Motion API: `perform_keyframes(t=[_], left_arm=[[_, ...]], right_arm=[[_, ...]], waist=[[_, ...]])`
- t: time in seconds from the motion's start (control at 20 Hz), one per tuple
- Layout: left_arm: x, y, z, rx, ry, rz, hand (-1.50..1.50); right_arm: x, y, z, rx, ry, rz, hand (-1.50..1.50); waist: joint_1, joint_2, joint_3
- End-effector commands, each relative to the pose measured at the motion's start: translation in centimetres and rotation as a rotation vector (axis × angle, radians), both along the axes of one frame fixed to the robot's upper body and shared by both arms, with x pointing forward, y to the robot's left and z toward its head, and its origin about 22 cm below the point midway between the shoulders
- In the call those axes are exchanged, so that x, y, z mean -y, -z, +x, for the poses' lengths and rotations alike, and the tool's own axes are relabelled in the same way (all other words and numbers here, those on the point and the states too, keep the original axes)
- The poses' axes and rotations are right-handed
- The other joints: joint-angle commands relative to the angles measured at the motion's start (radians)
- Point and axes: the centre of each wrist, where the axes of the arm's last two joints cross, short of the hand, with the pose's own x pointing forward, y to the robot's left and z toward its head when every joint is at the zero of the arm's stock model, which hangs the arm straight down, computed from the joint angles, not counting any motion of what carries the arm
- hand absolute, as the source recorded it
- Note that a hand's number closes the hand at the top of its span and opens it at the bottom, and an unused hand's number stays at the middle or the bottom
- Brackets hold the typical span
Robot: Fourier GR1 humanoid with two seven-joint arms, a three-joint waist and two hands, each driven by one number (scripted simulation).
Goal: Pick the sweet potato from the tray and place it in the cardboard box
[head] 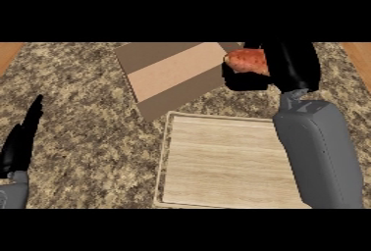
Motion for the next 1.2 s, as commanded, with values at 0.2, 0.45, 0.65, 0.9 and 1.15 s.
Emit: perform_keyframes(t=[0.2,0.45,0.65,0.9,1.15], left_arm=[[-0.6,-1.4,-0.2,0.003,0.025,-0.004,0.00],[0.6,-0.6,1.4,-0.006,0.034,0.003,0.00],[1.3,-0.7,1.3,0.020,0.043,-0.017,0.00],[2.9,-0.6,2.0,0.026,0.060,-0.003,0.00],[1.5,-1.6,1.1,0.024,0.084,-0.001,0.00]], right_arm=[[-5.0,-2.1,5.1,-0.012,-0.016,0.167,1.50],[-7.2,-3.3,7.7,-0.056,0.002,0.264,1.50],[-7.7,-3.8,9.6,-0.110,0.002,0.291,1.50],[-8.9,-2.3,10.6,-0.110,0.020,0.310,1.50],[-8.7,0.6,11.1,-0.152,0.088,0.228,1.50]], waist=[[0.025,0.005,0.000],[0.030,0.013,0.000],[0.043,0.016,0.000],[0.053,0.023,-0.001],[0.085,0.029,-0.001]])
